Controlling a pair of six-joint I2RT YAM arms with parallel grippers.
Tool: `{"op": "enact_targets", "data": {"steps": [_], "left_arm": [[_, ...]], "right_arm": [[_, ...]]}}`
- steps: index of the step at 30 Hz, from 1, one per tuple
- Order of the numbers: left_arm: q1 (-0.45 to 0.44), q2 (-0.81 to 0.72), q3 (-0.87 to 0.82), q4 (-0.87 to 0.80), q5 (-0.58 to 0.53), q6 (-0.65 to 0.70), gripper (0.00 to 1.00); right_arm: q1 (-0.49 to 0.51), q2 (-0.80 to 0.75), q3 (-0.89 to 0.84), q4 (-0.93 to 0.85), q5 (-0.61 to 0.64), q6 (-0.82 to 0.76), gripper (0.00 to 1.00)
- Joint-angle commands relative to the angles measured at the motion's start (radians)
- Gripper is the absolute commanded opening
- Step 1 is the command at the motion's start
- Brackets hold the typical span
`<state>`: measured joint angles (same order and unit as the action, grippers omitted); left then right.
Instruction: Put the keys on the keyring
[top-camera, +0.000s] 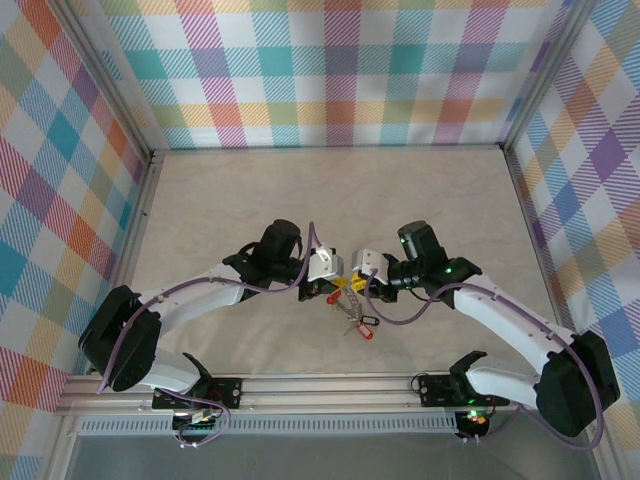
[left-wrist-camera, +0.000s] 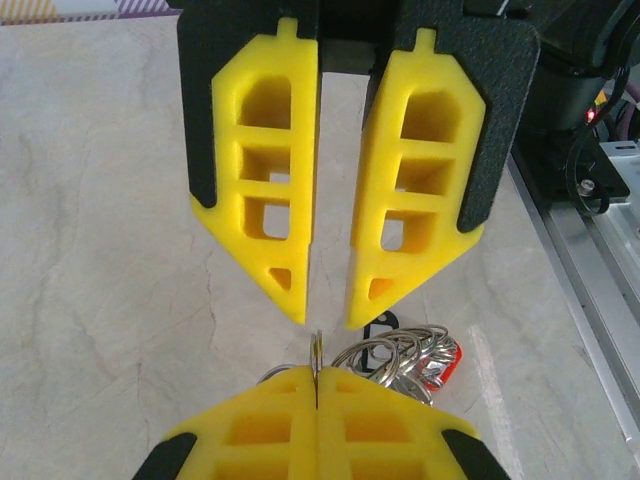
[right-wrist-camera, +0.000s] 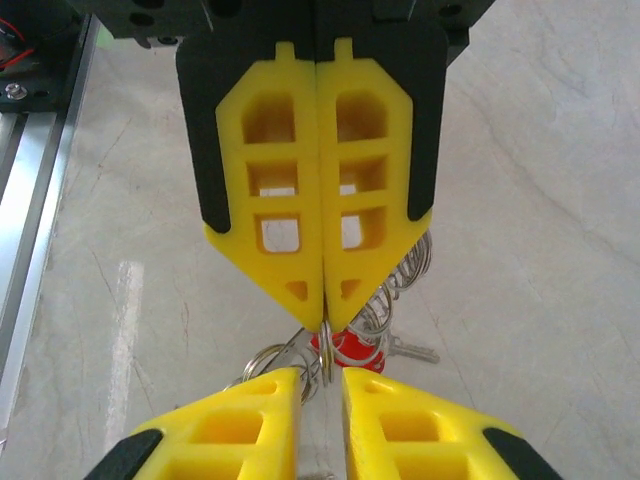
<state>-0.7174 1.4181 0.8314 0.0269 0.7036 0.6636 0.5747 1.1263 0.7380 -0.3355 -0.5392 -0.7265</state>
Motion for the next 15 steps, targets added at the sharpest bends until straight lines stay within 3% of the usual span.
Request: {"op": "enact_targets", "data": {"steps": [1, 9, 15], "left_arm": [[0.01, -0.032, 0.025, -0.024, 0.035, 0.01, 0.0], [0.016, -0.037, 0.018, -0.024, 0.069, 0.015, 0.0], [0.018, -0.034, 0.017, -0.006, 0.074, 0.011, 0.0]], "right_arm": [[-0.003, -0.002, -0.004, -0.046, -0.014, -0.016, 0.19], [-0.003, 0.034, -0.01, -0.024, -0.031, -0.014, 0.18], [-0.003, 0.055, -0.006, -0.007, -0.066, -0.016, 0.26]]}}
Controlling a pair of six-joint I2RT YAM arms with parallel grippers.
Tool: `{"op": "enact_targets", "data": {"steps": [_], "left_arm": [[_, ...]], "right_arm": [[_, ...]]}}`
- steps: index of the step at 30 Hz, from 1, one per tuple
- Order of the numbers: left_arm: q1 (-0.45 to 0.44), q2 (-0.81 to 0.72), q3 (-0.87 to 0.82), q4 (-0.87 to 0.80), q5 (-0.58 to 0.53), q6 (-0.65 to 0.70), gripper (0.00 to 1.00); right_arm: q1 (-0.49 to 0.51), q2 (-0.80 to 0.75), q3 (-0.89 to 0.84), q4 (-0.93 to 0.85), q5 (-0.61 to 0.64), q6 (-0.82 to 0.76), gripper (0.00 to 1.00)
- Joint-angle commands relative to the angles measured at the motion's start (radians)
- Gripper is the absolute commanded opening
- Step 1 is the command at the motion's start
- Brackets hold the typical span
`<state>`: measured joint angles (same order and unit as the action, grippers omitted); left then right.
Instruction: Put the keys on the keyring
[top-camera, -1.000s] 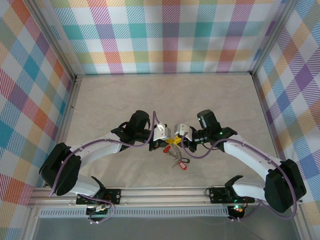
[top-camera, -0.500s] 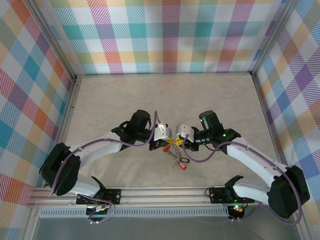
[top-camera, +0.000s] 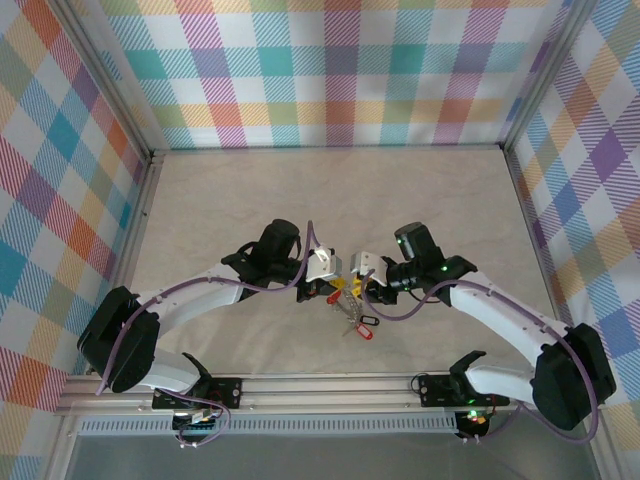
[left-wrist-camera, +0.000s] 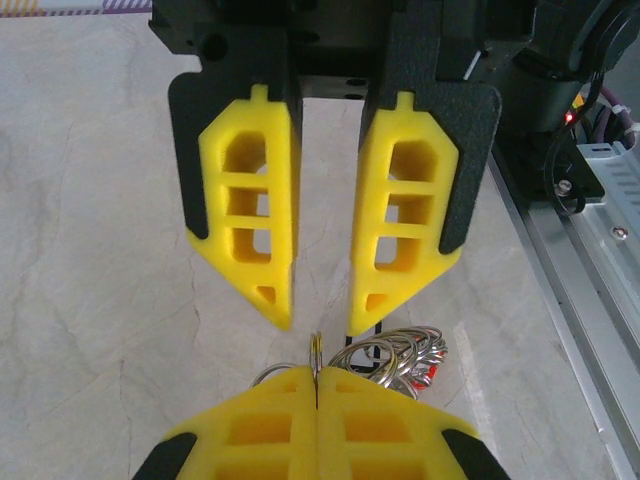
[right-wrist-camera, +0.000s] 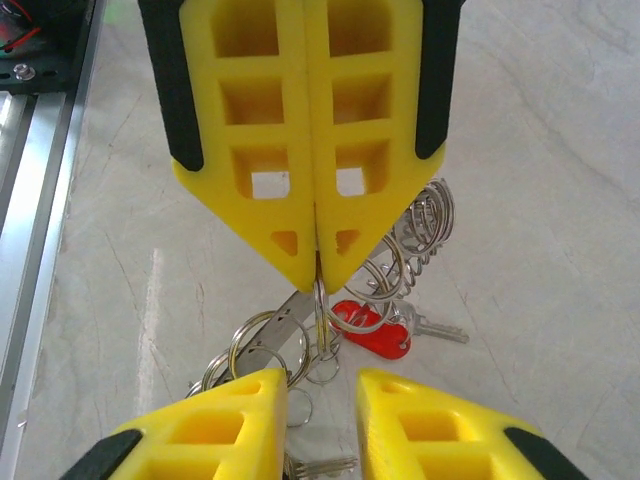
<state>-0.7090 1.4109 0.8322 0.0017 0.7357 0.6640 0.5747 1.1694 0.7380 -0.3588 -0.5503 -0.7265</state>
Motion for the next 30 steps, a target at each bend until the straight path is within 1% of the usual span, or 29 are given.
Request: {"op": "enact_targets", "data": {"steps": [1, 7, 8, 9, 12, 16, 18, 19, 22, 25, 30], "left_arm": [[0.01, -0.025, 0.017, 0.02, 0.046, 0.009, 0.0], [0.012, -0.018, 0.021, 0.03, 0.059, 0.005, 0.0], [0.011, -0.017, 0.023, 0.03, 0.061, 0.004, 0.0], [0.011, -0.018, 0.024, 0.029, 0.062, 0.003, 0.0], [0.011, -0.017, 0.026, 0.028, 0.06, 0.002, 0.0], [0.011, -0.014, 0.029, 0.035, 0.061, -0.003, 0.0], [0.012, -0.011, 0.032, 0.04, 0.065, -0.006, 0.0], [0.012, -0.009, 0.031, 0.041, 0.064, -0.006, 0.0], [0.012, -0.002, 0.035, 0.043, 0.065, -0.01, 0.0], [0.014, 0.002, 0.036, 0.046, 0.065, -0.014, 0.0], [0.013, 0.005, 0.036, 0.055, 0.06, -0.02, 0.0]], "right_arm": [[-0.003, 0.014, -0.005, 0.021, -0.065, -0.014, 0.26], [-0.001, 0.034, -0.009, 0.07, -0.105, 0.001, 0.25], [-0.001, 0.04, -0.008, 0.075, -0.112, -0.001, 0.23], [-0.001, 0.045, -0.003, 0.072, -0.123, -0.006, 0.2], [-0.001, 0.058, 0.009, 0.073, -0.143, -0.01, 0.14], [0.003, 0.07, 0.009, 0.084, -0.143, -0.01, 0.13], [0.005, 0.073, 0.008, 0.088, -0.152, -0.01, 0.08], [0.007, 0.074, 0.008, 0.092, -0.156, -0.007, 0.07], [0.009, 0.063, -0.005, 0.122, -0.169, 0.004, 0.07], [0.01, 0.046, -0.024, 0.167, -0.176, 0.018, 0.1], [0.01, 0.041, -0.028, 0.172, -0.167, 0.019, 0.16]]}}
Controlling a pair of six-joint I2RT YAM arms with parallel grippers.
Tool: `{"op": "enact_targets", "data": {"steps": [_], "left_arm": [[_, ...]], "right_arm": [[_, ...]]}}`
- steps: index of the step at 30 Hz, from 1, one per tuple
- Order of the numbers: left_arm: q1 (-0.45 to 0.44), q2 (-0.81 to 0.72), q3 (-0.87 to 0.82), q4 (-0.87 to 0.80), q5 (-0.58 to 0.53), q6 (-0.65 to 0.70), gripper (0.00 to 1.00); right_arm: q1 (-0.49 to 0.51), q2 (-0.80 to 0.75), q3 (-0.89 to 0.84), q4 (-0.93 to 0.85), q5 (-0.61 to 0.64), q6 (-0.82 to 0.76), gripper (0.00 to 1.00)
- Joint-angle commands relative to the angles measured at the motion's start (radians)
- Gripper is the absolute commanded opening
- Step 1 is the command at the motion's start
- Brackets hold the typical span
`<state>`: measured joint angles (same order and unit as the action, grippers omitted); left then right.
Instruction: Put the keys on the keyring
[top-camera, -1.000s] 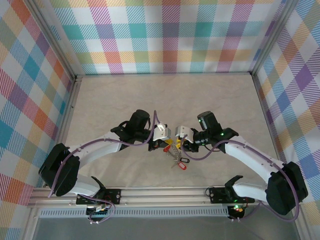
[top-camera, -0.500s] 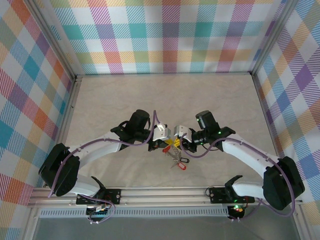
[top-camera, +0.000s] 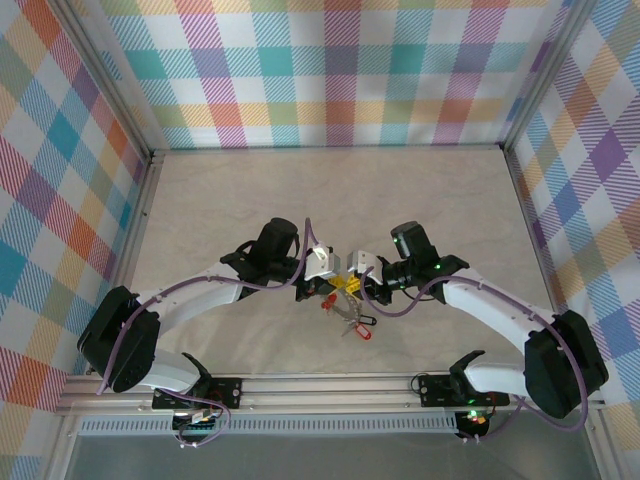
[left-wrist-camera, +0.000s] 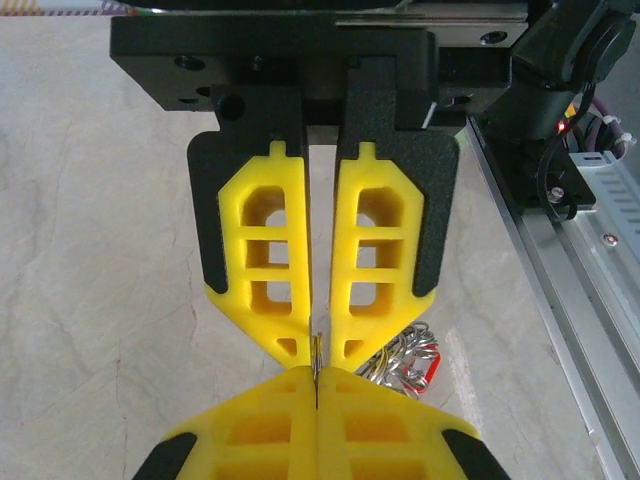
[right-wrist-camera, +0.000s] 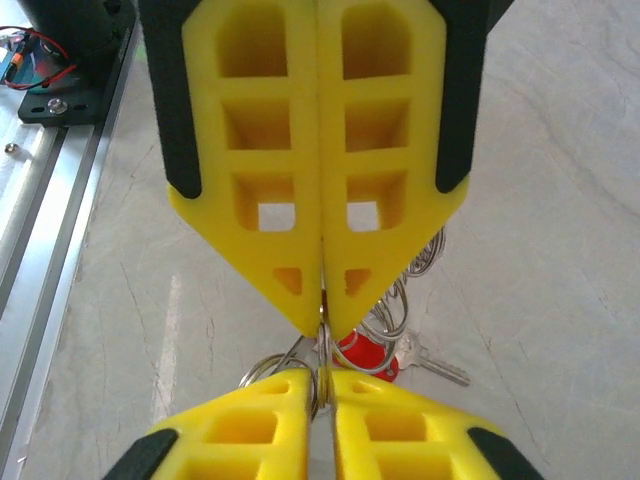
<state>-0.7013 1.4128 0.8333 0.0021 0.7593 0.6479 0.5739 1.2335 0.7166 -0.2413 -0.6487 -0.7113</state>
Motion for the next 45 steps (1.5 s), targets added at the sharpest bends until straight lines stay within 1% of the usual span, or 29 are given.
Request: {"op": "enact_targets", "data": {"steps": [1, 9, 14, 16, 22, 24, 26, 29, 30, 33, 36, 38, 39, 43, 45], "left_arm": [[0.005, 0.003, 0.033, 0.06, 0.034, -0.006, 0.0], [0.006, 0.001, 0.013, 0.101, 0.006, -0.032, 0.0], [0.005, -0.001, 0.005, 0.114, -0.005, -0.04, 0.0], [0.005, 0.001, 0.007, 0.119, -0.004, -0.044, 0.0], [0.006, 0.007, 0.006, 0.131, -0.002, -0.052, 0.0], [0.005, 0.008, 0.007, 0.134, -0.002, -0.053, 0.0], [0.005, 0.008, 0.007, 0.136, 0.003, -0.055, 0.0], [0.011, -0.003, 0.016, 0.109, -0.001, -0.056, 0.0], [0.017, -0.013, 0.019, 0.095, -0.007, -0.054, 0.06], [0.046, -0.067, 0.0, 0.08, -0.024, -0.075, 0.19], [0.066, -0.126, -0.033, 0.081, -0.039, -0.125, 0.3], [0.068, -0.148, -0.065, 0.109, -0.05, -0.174, 0.33], [0.069, -0.155, -0.086, 0.135, -0.058, -0.202, 0.31], [0.069, -0.154, -0.147, 0.215, -0.133, -0.29, 0.19], [0.068, -0.142, -0.158, 0.237, -0.176, -0.326, 0.16]], "right_arm": [[0.011, -0.023, -0.007, 0.054, -0.068, 0.004, 0.16], [0.011, -0.038, -0.022, 0.078, -0.068, 0.021, 0.15], [0.011, -0.034, -0.024, 0.097, -0.073, 0.033, 0.19], [0.011, -0.029, -0.022, 0.097, -0.077, 0.033, 0.18], [0.011, -0.022, -0.021, 0.117, -0.074, 0.048, 0.14], [0.011, -0.021, -0.022, 0.123, -0.066, 0.053, 0.1], [0.01, -0.022, -0.02, 0.123, -0.061, 0.052, 0.0], [0.011, -0.021, -0.02, 0.125, -0.048, 0.053, 0.0], [0.011, -0.025, -0.022, 0.131, -0.038, 0.057, 0.0], [0.009, -0.044, -0.035, 0.16, -0.011, 0.079, 0.0], [0.007, -0.05, -0.03, 0.162, 0.025, 0.116, 0.0], [0.007, -0.051, -0.02, 0.153, 0.034, 0.136, 0.0], [0.008, -0.053, -0.019, 0.155, 0.035, 0.148, 0.0], [0.007, -0.059, -0.014, 0.15, 0.055, 0.169, 0.0], [0.008, -0.057, -0.009, 0.135, 0.055, 0.161, 0.0]]}}
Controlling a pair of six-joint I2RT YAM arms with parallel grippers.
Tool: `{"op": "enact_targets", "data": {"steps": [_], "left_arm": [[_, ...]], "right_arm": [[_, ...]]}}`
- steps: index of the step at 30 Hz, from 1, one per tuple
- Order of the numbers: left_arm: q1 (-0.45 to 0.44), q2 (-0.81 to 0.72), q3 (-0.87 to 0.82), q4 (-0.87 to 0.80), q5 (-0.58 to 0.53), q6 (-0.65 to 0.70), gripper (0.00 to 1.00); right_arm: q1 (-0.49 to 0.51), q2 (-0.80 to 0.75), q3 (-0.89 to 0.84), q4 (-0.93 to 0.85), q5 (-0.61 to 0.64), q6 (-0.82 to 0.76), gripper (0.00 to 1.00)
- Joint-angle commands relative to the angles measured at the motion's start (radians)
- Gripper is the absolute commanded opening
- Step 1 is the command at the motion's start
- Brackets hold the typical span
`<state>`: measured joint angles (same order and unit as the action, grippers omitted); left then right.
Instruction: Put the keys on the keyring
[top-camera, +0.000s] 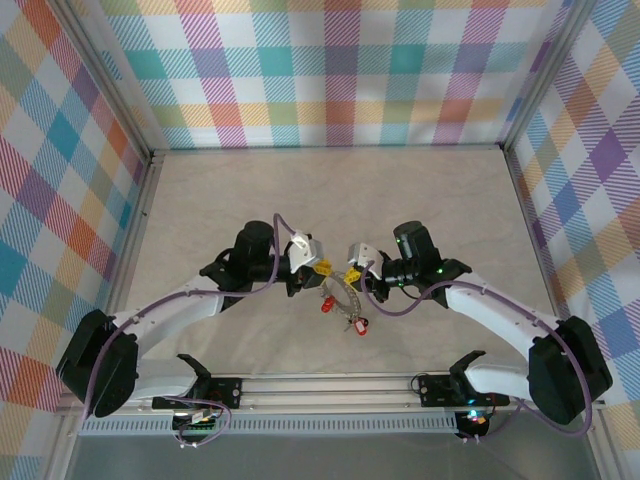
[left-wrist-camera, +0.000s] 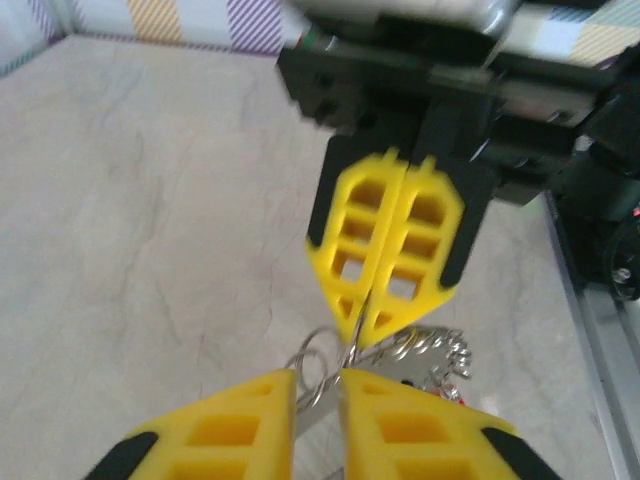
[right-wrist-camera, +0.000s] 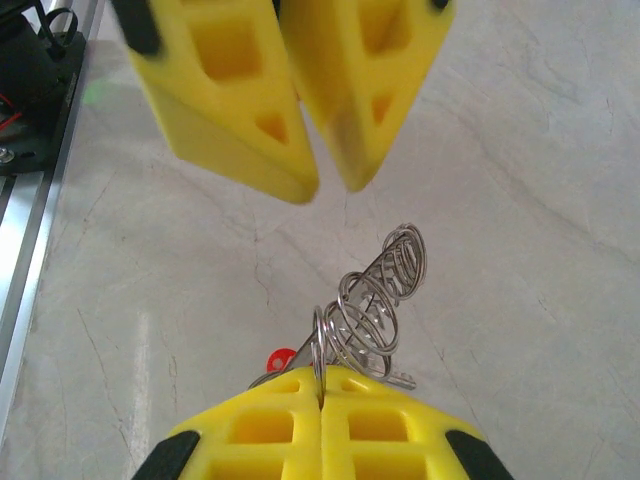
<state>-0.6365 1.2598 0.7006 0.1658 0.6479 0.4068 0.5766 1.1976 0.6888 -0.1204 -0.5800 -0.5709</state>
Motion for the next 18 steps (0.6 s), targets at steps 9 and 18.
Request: {"op": "enact_targets", "data": {"steps": [9, 18], "left_arm": [[-0.011, 0.118, -0.026, 0.142, -0.064, -0.115, 0.16], [-0.061, 0.22, -0.018, 0.211, -0.076, -0.12, 0.17]], "right_arm": [[0.009, -0.014, 0.018, -0.047, 0.002, -0.084, 0.0], [0.031, 0.022, 0.055, -0.14, 0.037, -0.206, 0.0]]}}
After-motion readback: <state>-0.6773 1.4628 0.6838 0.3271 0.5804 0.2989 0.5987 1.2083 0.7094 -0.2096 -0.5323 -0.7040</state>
